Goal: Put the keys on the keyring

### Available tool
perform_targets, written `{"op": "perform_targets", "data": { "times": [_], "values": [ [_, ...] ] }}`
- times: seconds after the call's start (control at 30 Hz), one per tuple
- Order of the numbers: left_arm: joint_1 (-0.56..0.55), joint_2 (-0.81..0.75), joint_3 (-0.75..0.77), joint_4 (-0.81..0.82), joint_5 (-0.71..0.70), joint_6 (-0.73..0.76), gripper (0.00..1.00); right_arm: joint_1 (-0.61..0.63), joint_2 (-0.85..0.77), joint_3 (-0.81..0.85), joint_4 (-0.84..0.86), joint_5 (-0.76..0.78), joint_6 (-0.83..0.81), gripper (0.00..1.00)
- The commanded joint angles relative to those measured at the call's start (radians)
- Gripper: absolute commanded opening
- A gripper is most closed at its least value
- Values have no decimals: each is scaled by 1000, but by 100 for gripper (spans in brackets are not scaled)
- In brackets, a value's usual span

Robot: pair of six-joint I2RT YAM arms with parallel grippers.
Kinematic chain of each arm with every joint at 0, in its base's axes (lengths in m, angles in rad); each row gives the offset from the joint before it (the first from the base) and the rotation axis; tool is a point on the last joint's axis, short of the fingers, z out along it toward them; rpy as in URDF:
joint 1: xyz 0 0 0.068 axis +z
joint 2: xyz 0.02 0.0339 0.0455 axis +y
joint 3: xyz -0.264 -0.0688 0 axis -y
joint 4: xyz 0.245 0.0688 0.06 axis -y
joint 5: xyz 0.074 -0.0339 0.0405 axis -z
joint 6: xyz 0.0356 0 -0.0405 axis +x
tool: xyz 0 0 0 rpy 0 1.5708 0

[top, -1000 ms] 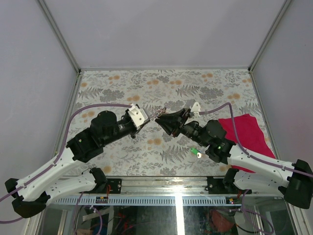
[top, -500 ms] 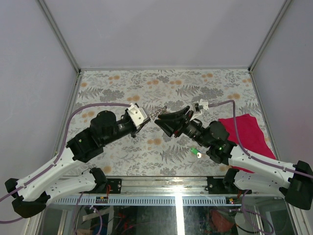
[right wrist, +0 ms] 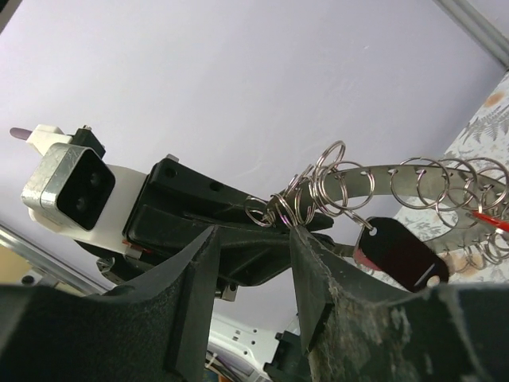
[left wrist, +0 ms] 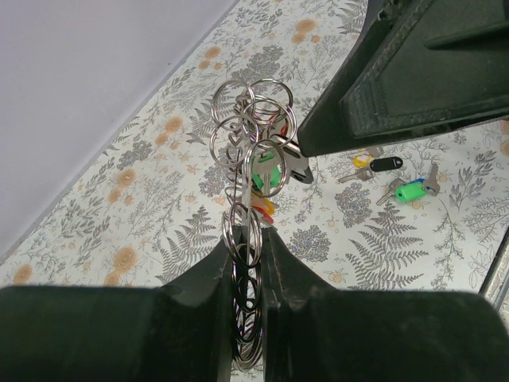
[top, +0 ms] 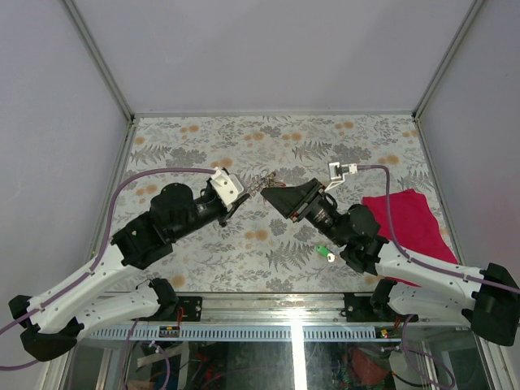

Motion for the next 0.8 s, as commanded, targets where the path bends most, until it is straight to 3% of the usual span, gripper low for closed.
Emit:
{"op": "perform_targets", "data": {
  "times": [0.0,0.77],
  "values": [
    [-6,-2,45,135,-16,-14,0,4,30,15,97,23,73,47],
    [-5,1,48,134,-2,-22,0,3,137,37,229,19,75,46]
  ]
}}
